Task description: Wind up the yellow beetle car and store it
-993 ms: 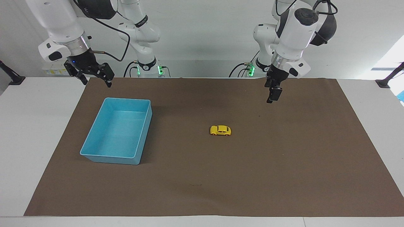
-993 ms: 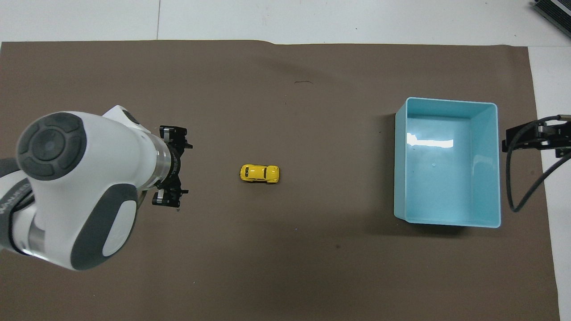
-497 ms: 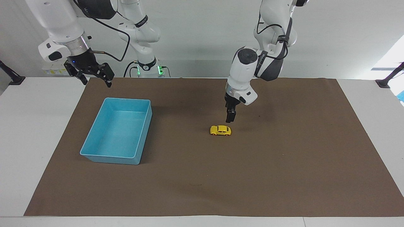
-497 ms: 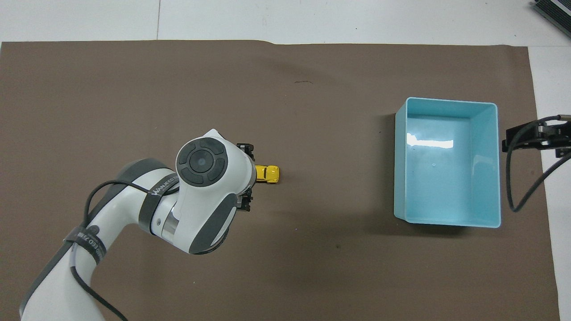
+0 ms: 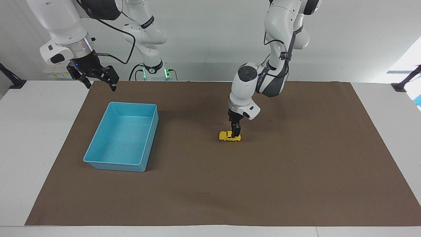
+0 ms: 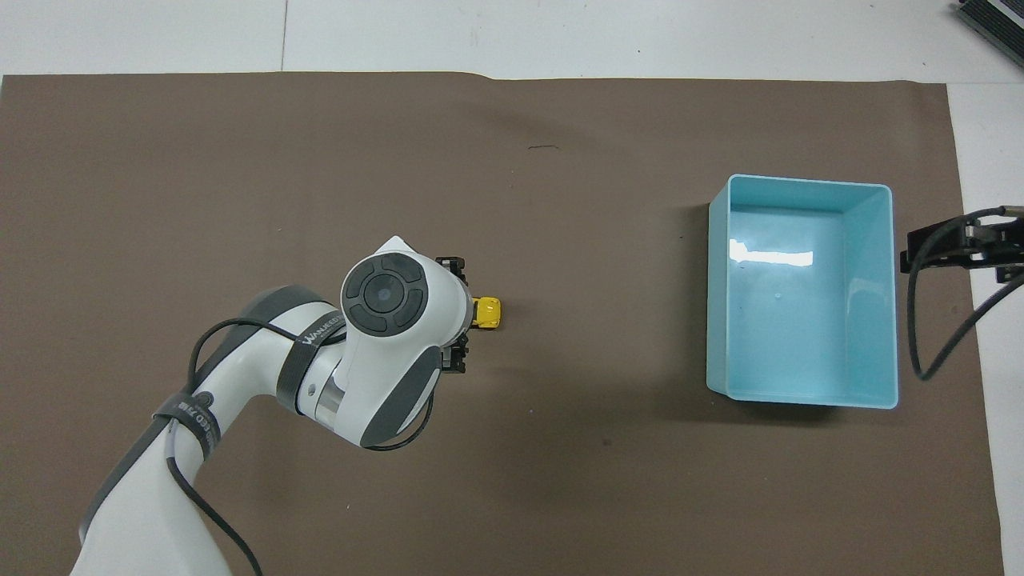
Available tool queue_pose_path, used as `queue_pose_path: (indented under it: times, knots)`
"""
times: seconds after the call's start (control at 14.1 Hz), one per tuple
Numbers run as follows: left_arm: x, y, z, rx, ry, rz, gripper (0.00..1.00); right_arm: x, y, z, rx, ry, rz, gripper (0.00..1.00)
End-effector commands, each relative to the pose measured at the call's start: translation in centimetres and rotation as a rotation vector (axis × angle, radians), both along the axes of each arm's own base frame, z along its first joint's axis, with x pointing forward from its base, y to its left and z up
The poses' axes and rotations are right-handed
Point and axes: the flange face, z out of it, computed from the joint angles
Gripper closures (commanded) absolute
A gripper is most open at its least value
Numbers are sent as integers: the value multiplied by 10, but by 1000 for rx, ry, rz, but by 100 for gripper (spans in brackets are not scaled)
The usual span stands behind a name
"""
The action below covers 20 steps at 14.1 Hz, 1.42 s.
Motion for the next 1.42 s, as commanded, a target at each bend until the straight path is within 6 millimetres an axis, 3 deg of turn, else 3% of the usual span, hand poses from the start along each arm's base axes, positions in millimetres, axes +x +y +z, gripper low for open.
queue_pose_path:
  times: [0.0,0.35,0.43,0.5,0.71,0.78,0.99,1.35]
  knots:
    - [15,-12,3,12,-31,27,0,-5,-2,4,10,8,12,0]
    - [15,-10,-1,14,-30,29,0,-5,-2,4,10,7,12,0]
    - [15,-9,-2,16,-28,26,14,-5,-3,3,10,10,10,0]
    - [14,-10,-3,17,-25,18,37,-5,-3,4,10,8,10,0]
    - [14,-10,-4,19,-26,2,94,-5,-3,3,10,10,10,0]
    - [14,-10,-4,18,-28,-1,100,-5,-2,4,10,7,12,0]
    - [13,-8,-7,20,-26,-26,100,-5,-2,4,10,7,12,0]
    - [22,18,-17,38,-7,-47,100,-5,-1,4,11,7,13,0]
